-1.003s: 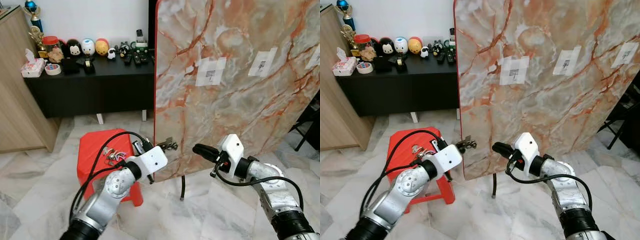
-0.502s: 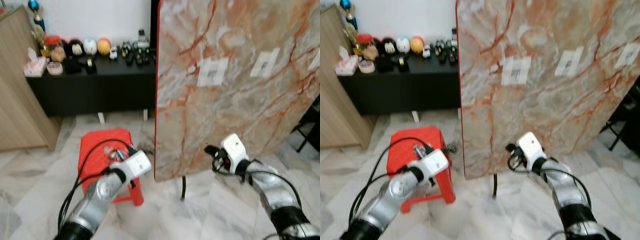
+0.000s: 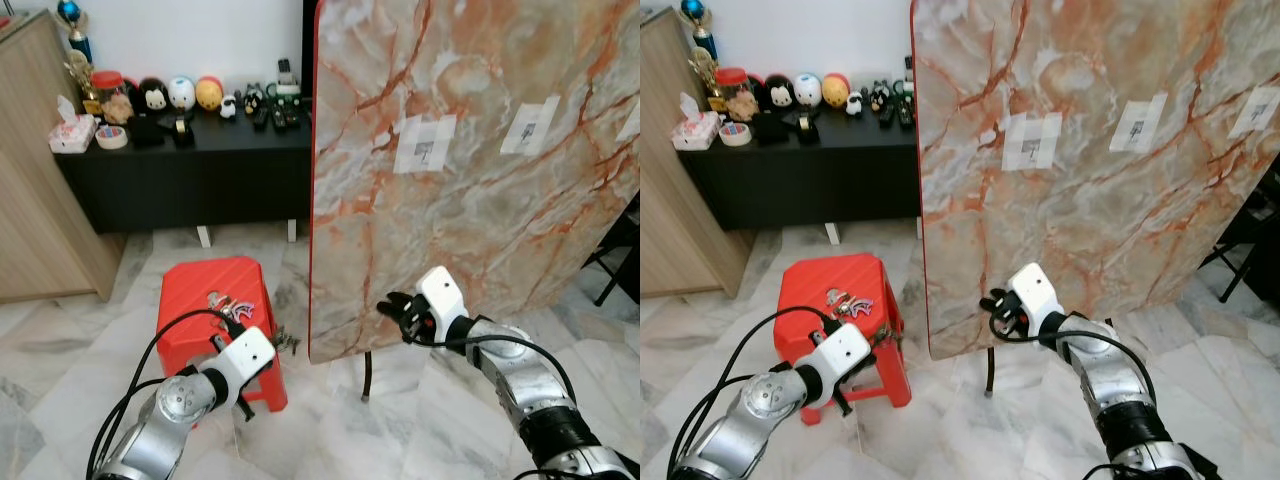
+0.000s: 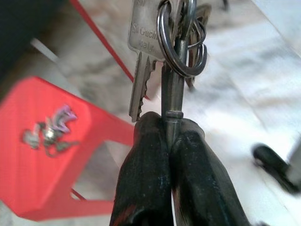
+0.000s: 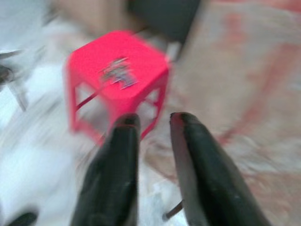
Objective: Hang keys on a hook
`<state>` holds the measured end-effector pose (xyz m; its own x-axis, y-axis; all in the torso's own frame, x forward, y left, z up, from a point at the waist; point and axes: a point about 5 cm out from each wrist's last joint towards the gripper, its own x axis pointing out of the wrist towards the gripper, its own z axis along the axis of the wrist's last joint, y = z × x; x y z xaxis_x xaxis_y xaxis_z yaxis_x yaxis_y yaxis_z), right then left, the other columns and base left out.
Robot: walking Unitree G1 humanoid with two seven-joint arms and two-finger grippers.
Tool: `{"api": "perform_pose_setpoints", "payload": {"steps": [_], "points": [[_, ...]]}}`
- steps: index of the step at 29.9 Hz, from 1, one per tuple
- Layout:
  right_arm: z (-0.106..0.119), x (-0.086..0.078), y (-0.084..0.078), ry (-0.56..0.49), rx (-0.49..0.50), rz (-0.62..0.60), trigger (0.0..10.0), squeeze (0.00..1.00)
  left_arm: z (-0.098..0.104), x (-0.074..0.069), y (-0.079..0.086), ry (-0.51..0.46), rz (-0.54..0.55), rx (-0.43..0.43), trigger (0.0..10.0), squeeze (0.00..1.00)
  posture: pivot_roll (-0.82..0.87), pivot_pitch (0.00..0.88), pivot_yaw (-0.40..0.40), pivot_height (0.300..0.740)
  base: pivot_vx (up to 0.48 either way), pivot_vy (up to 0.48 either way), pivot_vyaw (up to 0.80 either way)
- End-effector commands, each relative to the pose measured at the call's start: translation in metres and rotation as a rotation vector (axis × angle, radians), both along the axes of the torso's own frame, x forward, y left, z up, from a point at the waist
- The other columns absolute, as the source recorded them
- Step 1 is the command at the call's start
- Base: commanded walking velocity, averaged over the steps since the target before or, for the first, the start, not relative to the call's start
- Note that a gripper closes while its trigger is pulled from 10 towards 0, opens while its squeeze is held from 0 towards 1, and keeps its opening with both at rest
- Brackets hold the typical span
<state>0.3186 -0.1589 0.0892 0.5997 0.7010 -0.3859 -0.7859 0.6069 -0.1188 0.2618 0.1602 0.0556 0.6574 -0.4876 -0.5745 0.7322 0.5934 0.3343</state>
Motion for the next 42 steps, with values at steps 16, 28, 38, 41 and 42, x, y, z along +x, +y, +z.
{"api": "perform_pose_setpoints", "payload": {"steps": [16, 28, 38, 41, 42], "points": [[0.017, -0.018, 0.025, 0.048, -0.065, 0.49, 10.0, 0.0, 0.015, -0.009, -0.017, 0.112, -0.252, 0.121, 10.0, 0.0, 0.09, 0.0, -0.089, 0.74, 0.0, 0.0, 0.0], [0.01, -0.025, 0.031, 0.089, -0.041, 0.533, 10.0, 0.0, 0.033, 0.003, -0.028, 0.077, -0.249, -0.007, 10.0, 0.0, 0.09, 0.0, -0.094, 0.74, 0.0, 0.0, 0.0], [0.006, -0.029, 0.019, 0.112, 0.002, 0.51, 10.0, 0.0, 0.041, -0.002, -0.023, 0.128, -0.284, -0.081, 10.0, 0.0, 0.08, 0.0, -0.087, 0.74, 0.0, 0.0, 0.0], [0.006, -0.03, 0.018, 0.115, 0.022, 0.516, 10.0, 0.0, 0.042, -0.003, -0.023, 0.135, -0.29, -0.094, 10.0, 0.0, 0.08, 0.0, -0.086, 0.74, 0.0, 0.0, 0.0], [0.006, -0.03, 0.018, 0.115, 0.025, 0.518, 10.0, 0.0, 0.043, -0.003, -0.023, 0.135, -0.291, -0.098, 10.0, 0.0, 0.08, 0.0, -0.085, 0.74, 0.0, 0.0, 0.0]]}}
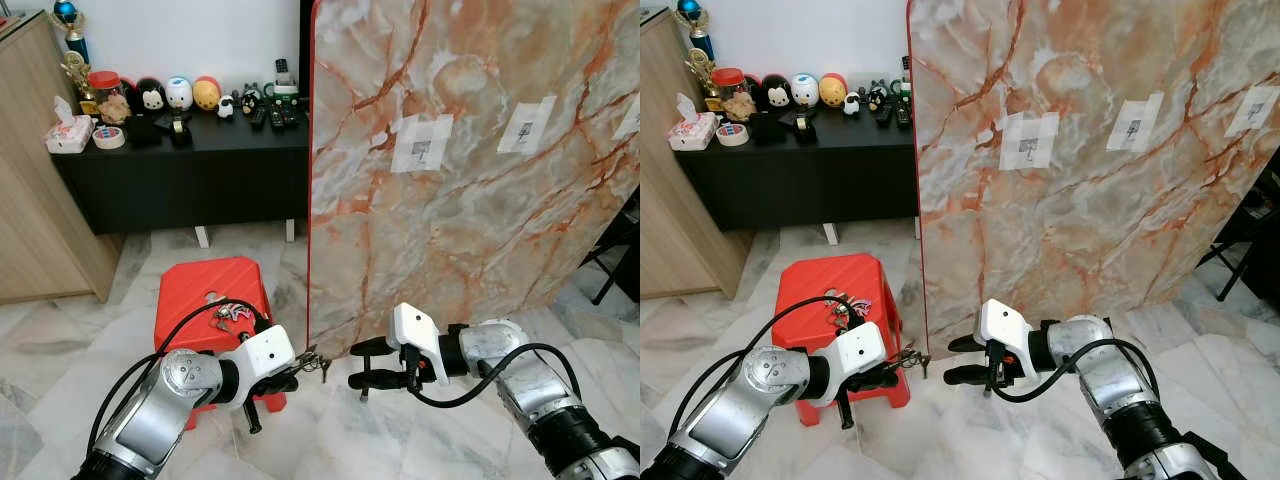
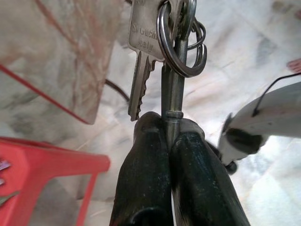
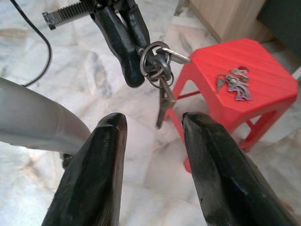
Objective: Hang keys on a hook
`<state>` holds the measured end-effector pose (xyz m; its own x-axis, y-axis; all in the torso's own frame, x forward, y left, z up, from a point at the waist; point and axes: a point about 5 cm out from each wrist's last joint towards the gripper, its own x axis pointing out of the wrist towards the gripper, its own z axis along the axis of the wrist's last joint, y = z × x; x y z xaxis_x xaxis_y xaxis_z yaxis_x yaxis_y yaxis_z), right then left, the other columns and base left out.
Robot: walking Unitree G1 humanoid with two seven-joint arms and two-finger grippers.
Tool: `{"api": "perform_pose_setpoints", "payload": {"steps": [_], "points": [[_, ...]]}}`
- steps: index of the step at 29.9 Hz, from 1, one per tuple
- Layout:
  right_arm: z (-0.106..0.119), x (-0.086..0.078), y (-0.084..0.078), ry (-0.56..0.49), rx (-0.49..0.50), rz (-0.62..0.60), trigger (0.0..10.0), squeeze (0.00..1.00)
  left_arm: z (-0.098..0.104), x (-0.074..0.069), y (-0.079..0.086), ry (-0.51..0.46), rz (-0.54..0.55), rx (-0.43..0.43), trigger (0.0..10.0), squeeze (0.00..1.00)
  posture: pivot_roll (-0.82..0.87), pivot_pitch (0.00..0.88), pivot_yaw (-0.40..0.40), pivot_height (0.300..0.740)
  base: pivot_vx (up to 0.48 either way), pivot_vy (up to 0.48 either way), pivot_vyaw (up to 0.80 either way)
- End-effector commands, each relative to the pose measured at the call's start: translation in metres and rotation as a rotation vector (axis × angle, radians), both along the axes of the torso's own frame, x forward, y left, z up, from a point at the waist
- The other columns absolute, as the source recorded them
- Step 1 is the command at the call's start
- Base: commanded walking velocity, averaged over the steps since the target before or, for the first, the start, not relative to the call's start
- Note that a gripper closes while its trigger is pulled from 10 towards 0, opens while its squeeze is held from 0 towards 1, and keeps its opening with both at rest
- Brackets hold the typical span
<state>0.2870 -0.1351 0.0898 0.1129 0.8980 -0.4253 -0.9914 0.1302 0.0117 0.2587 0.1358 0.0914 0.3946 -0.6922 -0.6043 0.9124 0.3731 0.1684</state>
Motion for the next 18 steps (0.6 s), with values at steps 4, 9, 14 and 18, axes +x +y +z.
{"api": "perform_pose_setpoints", "payload": {"steps": [4, 9, 14, 18], "points": [[0.004, -0.001, -0.006, -0.011, 0.037, 0.0, 10.0, 0.0, 0.015, -0.001, -0.003, 0.006, -0.019, -0.072, 10.0, 0.0, 0.08, 0.0, -0.084, 0.74, 0.0, 0.0, 0.0], [0.002, -0.002, -0.004, 0.006, 0.075, 0.009, 10.0, 0.0, 0.022, -0.003, -0.006, 0.021, -0.055, -0.115, 10.0, 0.0, 0.09, 0.0, -0.079, 0.74, 0.0, 0.0, 0.0], [0.0, -0.001, -0.005, -0.008, 0.077, -0.018, 10.0, 0.0, 0.024, -0.005, -0.008, 0.04, -0.069, -0.133, 10.0, 0.0, 0.09, 0.0, -0.076, 0.74, 0.0, 0.0, 0.0], [0.001, 0.001, -0.005, -0.004, 0.102, -0.027, 10.0, 0.0, 0.026, -0.011, -0.011, 0.071, -0.1, -0.158, 10.0, 0.0, 0.09, 0.0, -0.072, 0.74, 0.0, 0.0, 0.0]]}}
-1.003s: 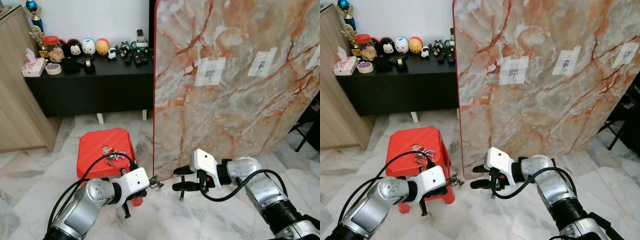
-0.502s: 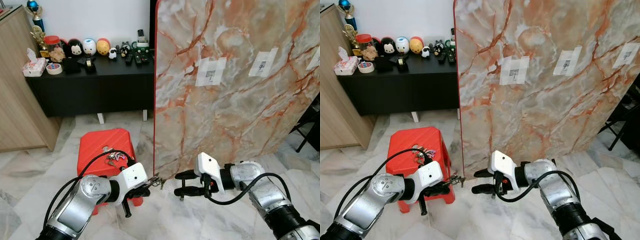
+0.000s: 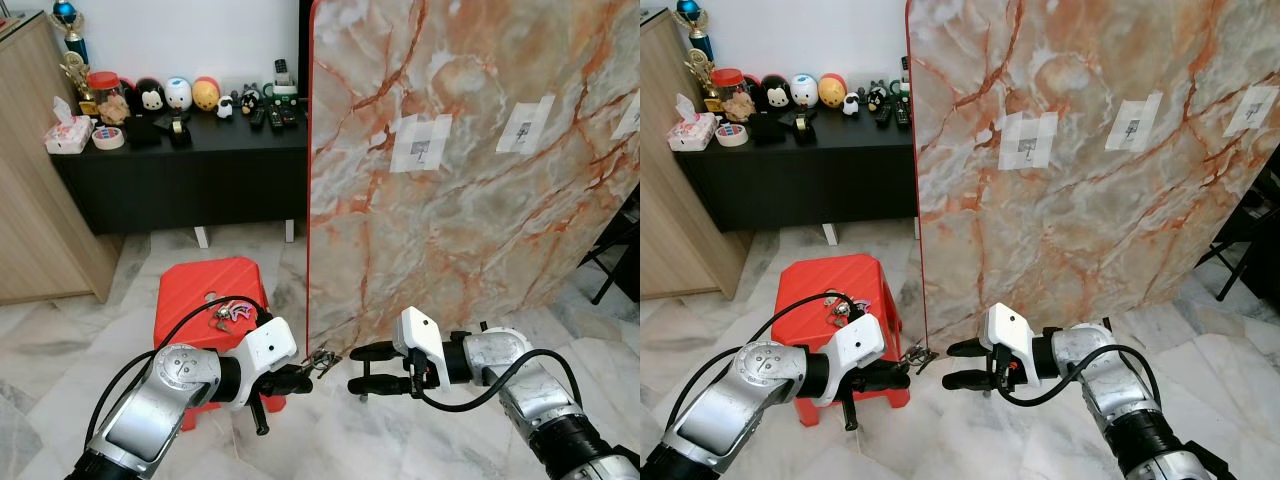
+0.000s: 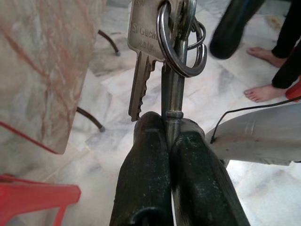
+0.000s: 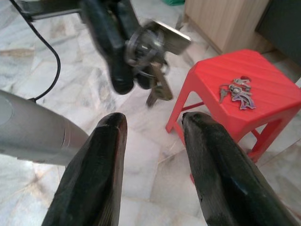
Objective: Hang keys on a hook
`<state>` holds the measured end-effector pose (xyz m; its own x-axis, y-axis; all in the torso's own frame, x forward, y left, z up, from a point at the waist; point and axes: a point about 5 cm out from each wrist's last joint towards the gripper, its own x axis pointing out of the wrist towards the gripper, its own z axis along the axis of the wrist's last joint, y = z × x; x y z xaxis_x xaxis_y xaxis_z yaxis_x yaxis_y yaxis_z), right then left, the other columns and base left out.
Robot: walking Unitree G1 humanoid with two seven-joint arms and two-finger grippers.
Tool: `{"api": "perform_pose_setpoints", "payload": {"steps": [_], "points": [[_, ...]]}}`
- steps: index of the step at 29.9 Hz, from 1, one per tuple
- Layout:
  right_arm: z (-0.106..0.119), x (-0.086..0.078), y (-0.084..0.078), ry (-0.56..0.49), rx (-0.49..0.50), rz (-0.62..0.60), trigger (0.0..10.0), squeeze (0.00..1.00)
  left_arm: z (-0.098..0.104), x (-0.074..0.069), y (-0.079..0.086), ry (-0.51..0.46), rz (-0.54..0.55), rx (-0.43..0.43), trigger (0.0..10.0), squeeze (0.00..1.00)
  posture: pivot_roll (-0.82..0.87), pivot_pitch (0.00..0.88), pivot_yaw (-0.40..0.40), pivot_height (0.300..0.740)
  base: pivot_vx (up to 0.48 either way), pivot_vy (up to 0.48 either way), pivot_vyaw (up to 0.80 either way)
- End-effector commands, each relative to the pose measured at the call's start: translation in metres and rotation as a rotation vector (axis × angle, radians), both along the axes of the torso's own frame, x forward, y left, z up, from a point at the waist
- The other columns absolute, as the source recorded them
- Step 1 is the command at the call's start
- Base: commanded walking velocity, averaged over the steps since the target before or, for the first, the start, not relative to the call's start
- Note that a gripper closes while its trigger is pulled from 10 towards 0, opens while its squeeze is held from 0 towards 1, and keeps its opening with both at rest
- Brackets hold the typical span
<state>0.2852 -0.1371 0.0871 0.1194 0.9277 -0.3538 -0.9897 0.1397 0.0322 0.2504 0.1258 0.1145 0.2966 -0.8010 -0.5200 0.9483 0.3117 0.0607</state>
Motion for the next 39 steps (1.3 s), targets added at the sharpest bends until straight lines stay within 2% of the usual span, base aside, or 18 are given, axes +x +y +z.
{"api": "perform_pose_setpoints", "payload": {"steps": [1, 16, 28, 29, 30, 31, 39], "points": [[0.003, 0.002, -0.003, -0.013, 0.019, -0.016, 10.0, 0.0, 0.002, -0.003, -0.001, 0.01, -0.02, -0.012, 10.0, 0.0, 0.08, 0.0, -0.072, 0.74, 0.0, 0.0, 0.0], [-0.001, -0.002, 0.002, 0.016, 0.065, 0.019, 10.0, 0.0, 0.009, -0.013, -0.009, 0.059, -0.088, -0.049, 10.0, 0.0, 0.09, 0.0, -0.067, 0.74, 0.0, 0.0, 0.0], [-0.002, -0.006, 0.01, 0.037, 0.115, 0.052, 10.0, 0.0, 0.01, -0.015, -0.012, 0.069, -0.111, -0.041, 10.0, 0.0, 0.09, 0.0, -0.057, 0.74, 0.0, 0.0, 0.0], [-0.002, -0.007, 0.01, 0.042, 0.117, 0.057, 4.7, 0.0, 0.011, -0.015, -0.012, 0.069, -0.112, -0.041, 10.0, 0.0, 0.1, 0.0, -0.057, 0.74, 0.0, 0.0, 0.0], [-0.002, -0.007, 0.011, 0.044, 0.118, 0.06, 4.7, 0.0, 0.011, -0.015, -0.012, 0.069, -0.113, -0.041, 10.0, 0.0, 0.1, 0.0, -0.057, 0.74, 0.0, 0.0, 0.0], [-0.004, -0.008, 0.01, 0.048, 0.116, 0.06, 0.0, 0.0, 0.011, -0.015, -0.012, 0.07, -0.114, -0.041, 10.0, 0.0, 0.1, 0.0, -0.057, 0.74, 0.0, 0.0, 0.0], [-0.006, -0.007, 0.008, 0.052, 0.099, 0.05, 0.0, 0.0, 0.011, -0.014, -0.013, 0.071, -0.117, -0.039, 10.0, 0.0, 0.09, 0.0, -0.055, 0.74, 0.0, 0.0, 0.0]]}}
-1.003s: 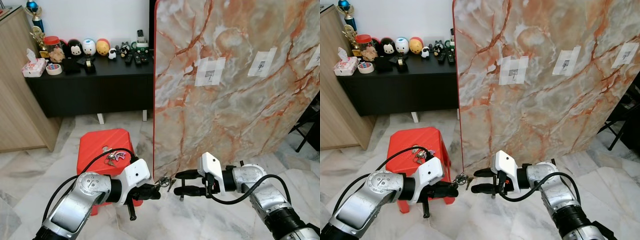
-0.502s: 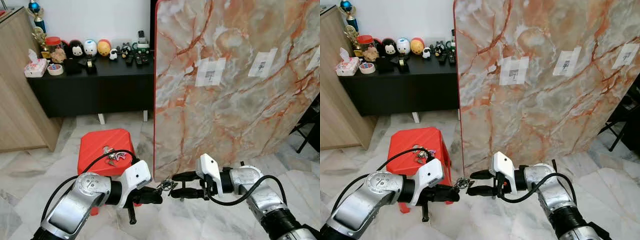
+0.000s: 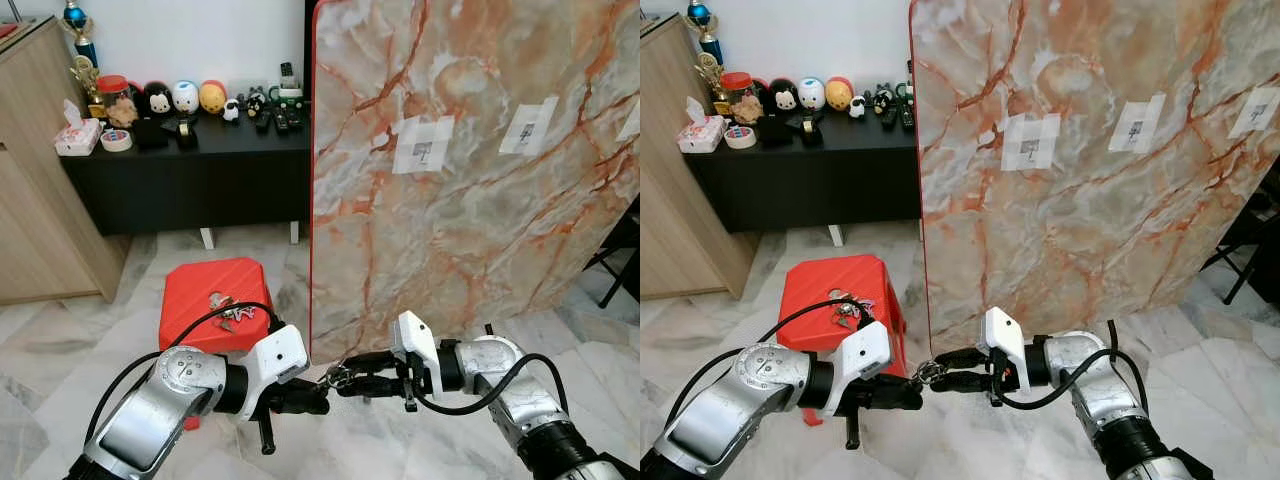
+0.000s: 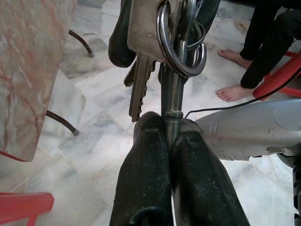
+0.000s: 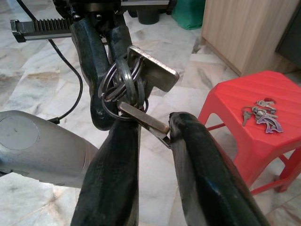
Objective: Hang keys on a hook
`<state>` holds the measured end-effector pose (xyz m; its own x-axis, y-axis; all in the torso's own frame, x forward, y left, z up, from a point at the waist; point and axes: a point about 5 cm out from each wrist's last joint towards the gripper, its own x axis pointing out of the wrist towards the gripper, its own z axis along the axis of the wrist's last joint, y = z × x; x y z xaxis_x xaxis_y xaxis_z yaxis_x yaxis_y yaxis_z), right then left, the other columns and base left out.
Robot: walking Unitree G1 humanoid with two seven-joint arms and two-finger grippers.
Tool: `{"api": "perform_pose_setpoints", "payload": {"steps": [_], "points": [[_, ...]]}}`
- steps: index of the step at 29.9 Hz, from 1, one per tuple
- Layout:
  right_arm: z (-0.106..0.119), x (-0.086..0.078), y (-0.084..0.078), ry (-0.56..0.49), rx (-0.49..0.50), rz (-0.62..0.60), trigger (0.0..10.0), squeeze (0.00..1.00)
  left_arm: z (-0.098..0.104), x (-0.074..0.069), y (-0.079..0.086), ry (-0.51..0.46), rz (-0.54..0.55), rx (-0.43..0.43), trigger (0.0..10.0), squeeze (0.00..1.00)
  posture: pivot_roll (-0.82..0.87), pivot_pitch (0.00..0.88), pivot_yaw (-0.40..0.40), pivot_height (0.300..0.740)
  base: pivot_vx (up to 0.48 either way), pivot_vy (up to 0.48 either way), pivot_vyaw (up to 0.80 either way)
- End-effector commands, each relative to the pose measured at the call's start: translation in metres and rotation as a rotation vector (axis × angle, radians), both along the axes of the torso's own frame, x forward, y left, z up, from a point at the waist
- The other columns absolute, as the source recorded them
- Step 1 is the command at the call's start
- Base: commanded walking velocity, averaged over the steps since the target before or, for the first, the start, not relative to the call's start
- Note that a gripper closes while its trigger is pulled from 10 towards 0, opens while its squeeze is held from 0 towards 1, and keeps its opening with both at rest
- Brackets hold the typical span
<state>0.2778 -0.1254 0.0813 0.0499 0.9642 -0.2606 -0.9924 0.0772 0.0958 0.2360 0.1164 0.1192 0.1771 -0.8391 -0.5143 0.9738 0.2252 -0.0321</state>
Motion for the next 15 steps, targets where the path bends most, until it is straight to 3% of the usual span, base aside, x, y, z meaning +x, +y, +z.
{"api": "perform_pose_setpoints", "payload": {"steps": [1, 15], "points": [[-0.0003, 0.0001, -0.0041, 0.0, -0.006, -0.008, 0.0, 0.0, 0.0066, 0.0002, -0.0032, -0.016, -0.025, -0.008, 10.0, 0.0, 0.09, 0.0, -0.054, 0.74, 0.0, 0.0, 0.0], [-0.0011, 0.0018, -0.0073, -0.002, -0.021, -0.019, 0.0, 0.0, 0.0045, 0.0004, -0.0012, -0.013, -0.022, 0.009, 10.0, 0.0, 0.09, 0.0, -0.053, 0.74, 0.0, 0.0, 0.0]]}}
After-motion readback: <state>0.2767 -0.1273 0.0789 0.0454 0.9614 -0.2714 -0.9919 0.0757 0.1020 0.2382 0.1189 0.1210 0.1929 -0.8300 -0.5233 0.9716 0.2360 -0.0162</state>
